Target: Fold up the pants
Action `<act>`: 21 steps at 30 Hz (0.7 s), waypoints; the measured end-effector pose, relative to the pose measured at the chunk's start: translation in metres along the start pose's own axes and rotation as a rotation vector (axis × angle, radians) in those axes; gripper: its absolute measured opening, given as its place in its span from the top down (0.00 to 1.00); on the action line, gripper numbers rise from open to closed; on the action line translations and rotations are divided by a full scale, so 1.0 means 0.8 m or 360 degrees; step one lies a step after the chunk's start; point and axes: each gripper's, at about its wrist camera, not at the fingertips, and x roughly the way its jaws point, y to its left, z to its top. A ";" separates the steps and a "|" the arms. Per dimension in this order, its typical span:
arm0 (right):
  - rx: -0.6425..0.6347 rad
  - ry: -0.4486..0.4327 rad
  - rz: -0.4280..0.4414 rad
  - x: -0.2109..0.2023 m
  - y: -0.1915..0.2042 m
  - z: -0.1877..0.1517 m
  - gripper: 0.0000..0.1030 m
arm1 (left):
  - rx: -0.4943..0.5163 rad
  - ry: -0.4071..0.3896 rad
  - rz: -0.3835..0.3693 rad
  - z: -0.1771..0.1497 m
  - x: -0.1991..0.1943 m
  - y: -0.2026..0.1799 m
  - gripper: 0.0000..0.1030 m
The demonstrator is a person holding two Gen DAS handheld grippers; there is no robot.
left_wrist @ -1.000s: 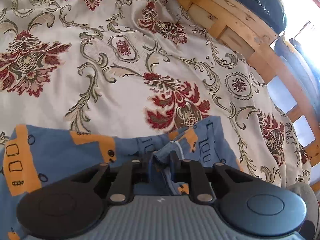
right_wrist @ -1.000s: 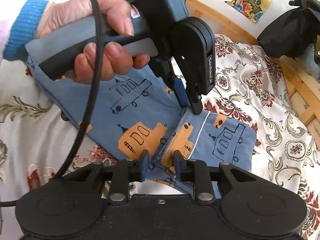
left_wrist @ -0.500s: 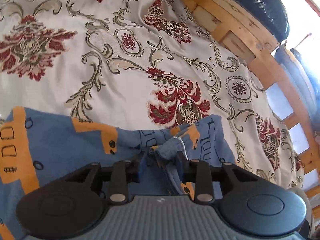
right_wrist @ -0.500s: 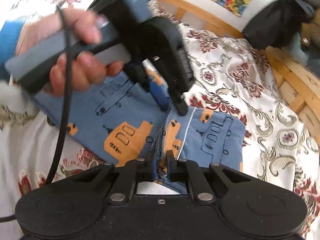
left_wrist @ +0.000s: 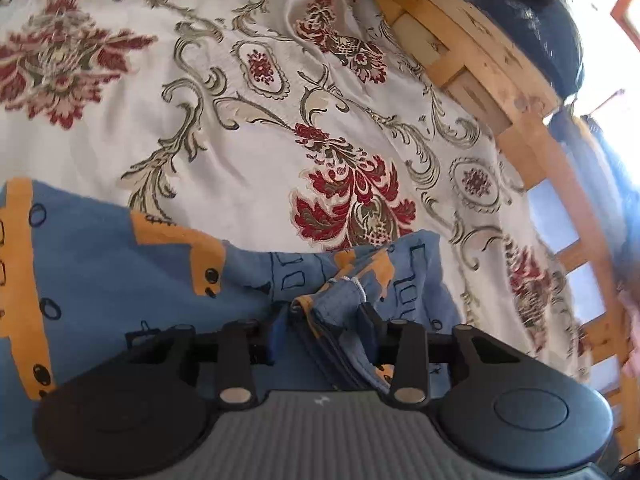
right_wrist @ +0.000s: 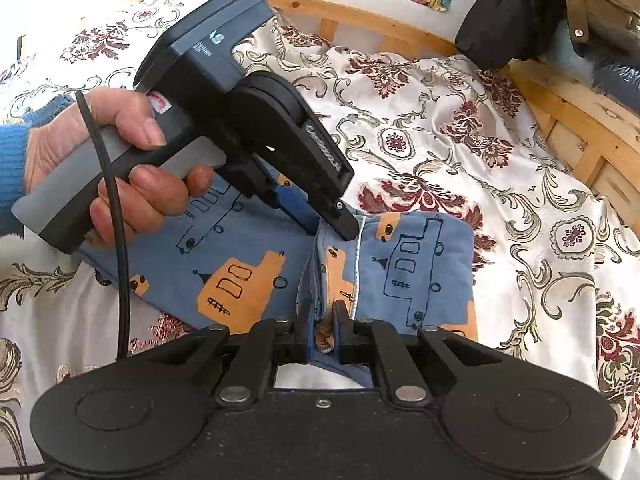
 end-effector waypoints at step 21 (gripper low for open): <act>-0.0124 -0.0048 0.0164 -0.012 0.045 0.022 0.92 | 0.0122 0.0051 0.0127 0.009 -0.046 -0.008 0.82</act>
